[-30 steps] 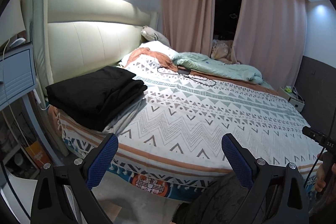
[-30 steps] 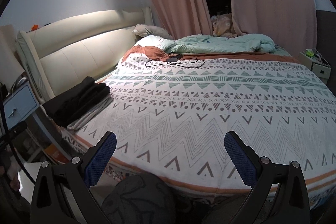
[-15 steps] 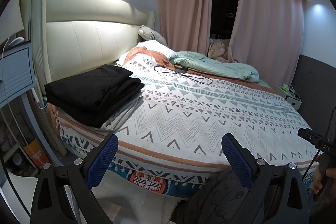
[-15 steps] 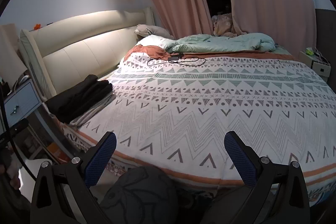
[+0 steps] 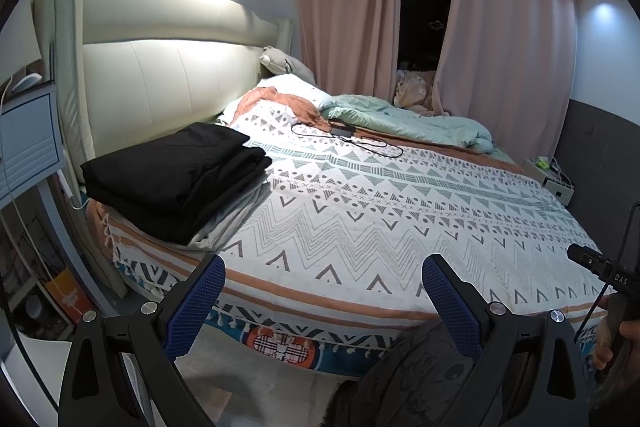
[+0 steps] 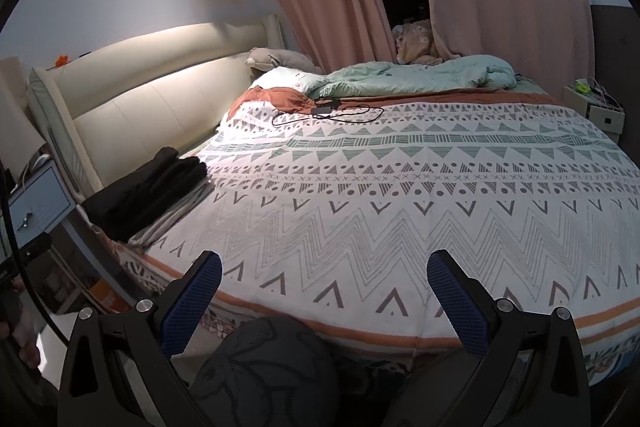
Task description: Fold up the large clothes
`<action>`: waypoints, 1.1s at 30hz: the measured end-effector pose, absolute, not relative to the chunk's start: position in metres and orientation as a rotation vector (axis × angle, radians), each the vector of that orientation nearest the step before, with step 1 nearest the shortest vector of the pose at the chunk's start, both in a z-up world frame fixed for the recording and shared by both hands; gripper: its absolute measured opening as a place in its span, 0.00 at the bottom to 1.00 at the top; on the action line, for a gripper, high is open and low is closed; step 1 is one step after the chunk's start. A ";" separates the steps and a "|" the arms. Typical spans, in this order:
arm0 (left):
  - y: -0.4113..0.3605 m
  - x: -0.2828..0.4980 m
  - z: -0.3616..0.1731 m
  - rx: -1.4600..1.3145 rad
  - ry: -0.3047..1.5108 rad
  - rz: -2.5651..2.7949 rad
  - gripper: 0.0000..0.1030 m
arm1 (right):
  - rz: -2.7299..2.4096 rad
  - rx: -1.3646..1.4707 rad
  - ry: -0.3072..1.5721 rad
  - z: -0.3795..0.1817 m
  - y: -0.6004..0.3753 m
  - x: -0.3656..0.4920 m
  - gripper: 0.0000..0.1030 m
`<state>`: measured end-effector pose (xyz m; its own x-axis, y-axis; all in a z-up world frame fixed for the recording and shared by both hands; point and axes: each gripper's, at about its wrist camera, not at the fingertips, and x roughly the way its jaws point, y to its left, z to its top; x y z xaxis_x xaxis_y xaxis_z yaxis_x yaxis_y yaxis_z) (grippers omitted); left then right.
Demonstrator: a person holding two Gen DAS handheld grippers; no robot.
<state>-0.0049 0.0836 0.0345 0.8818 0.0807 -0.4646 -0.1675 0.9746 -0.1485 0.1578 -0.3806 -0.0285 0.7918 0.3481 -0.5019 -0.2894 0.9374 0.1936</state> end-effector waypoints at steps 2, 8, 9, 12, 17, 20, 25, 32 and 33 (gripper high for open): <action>0.084 -0.006 0.034 -0.185 0.475 0.136 0.96 | 0.340 0.110 0.564 -0.030 -0.382 0.158 1.00; 0.084 -0.005 0.031 -0.180 0.490 0.139 0.96 | 0.338 0.116 0.562 -0.029 -0.385 0.155 1.00; 0.084 -0.005 0.032 -0.181 0.491 0.139 0.96 | 0.337 0.115 0.559 -0.028 -0.385 0.155 1.00; 0.083 -0.007 0.034 -0.181 0.486 0.141 0.96 | 0.336 0.113 0.555 -0.026 -0.388 0.154 1.00; 0.082 -0.011 0.038 -0.179 0.472 0.143 0.96 | 0.330 0.114 0.550 -0.024 -0.390 0.152 1.00; 0.081 -0.014 0.039 -0.177 0.466 0.145 0.96 | 0.330 0.118 0.546 -0.023 -0.391 0.151 1.00; 0.081 -0.017 0.041 -0.182 0.464 0.153 0.96 | 0.330 0.118 0.541 -0.020 -0.391 0.150 1.00; 0.081 -0.025 0.045 -0.176 0.449 0.154 0.96 | 0.336 0.112 0.535 -0.019 -0.388 0.146 1.00; 0.081 -0.026 0.045 -0.177 0.448 0.154 0.96 | 0.337 0.111 0.535 -0.018 -0.388 0.146 1.00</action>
